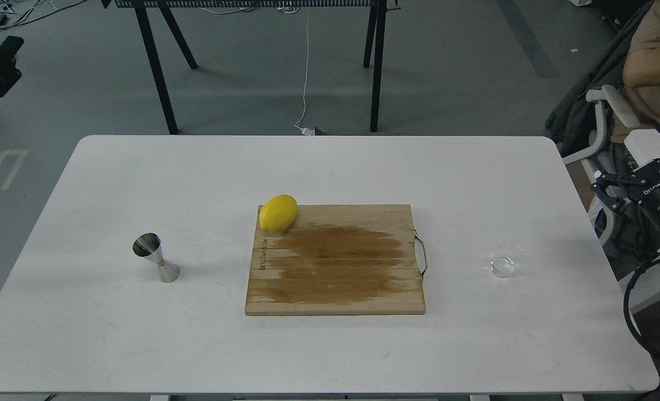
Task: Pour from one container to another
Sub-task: 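Move the left gripper down toward the steel jigger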
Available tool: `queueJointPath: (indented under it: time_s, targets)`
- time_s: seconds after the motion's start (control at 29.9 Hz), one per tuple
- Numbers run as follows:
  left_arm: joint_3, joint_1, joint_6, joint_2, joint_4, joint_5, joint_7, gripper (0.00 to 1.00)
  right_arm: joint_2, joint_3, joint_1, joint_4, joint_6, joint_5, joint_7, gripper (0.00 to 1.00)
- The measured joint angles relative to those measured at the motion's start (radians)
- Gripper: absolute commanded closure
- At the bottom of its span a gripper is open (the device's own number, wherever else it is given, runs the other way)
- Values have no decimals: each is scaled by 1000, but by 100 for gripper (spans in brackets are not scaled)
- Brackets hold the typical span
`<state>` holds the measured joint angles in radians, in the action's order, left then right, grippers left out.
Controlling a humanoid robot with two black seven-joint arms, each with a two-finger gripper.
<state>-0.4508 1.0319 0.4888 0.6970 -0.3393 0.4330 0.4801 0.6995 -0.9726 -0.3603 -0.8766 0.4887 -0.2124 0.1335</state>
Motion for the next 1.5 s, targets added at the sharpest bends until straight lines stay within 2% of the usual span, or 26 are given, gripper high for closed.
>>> queueJointPath:
  time_s: [0.13, 0.23, 0.43, 0.6, 0.67, 0.77, 0.87, 0.94, 1.04, 1.34, 1.5]
  targets:
    - [0, 48, 0, -3, -30, 222, 8, 1, 0, 0, 0, 1, 0, 1, 0, 1]
    - [0, 51, 0, -3, -104, 362, 8, 1, 0, 0, 1, 1, 0, 1, 0, 1]
    - [3, 8, 0, 72, -354, 493, 9, 1, -3, 2, 1, 4, 0, 1, 0, 1]
    - [3, -70, 0, 150, -577, 532, 9, 1, -3, 3, 4, 4, 0, 1, 0, 1]
    - [3, -107, -24, 189, -672, 598, 9, 2, -3, 3, 6, 4, 0, 1, 0, 1]
    - [3, -165, -158, 241, -796, 704, 9, 2, -2, 3, 10, 4, 0, 1, 1, 1]
    - [2, -236, -362, 281, -869, 758, 9, 2, -1, 3, 13, 4, 0, 1, 1, 1]
    - [2, -293, -530, 304, -899, 785, 9, 2, 0, 4, 14, 4, 0, 1, 2, 1]
    - [-2, -376, -718, 327, -933, 802, 9, 2, 0, 6, 15, 7, 0, 1, 3, 1]
    - [-4, -529, -953, 332, -963, 806, 9, 0, -4, 7, 18, 8, 0, 1, 3, 1]
    - [3, -624, -977, 332, -966, 818, 9, 0, -5, 7, 26, 9, 0, 1, 4, 1]
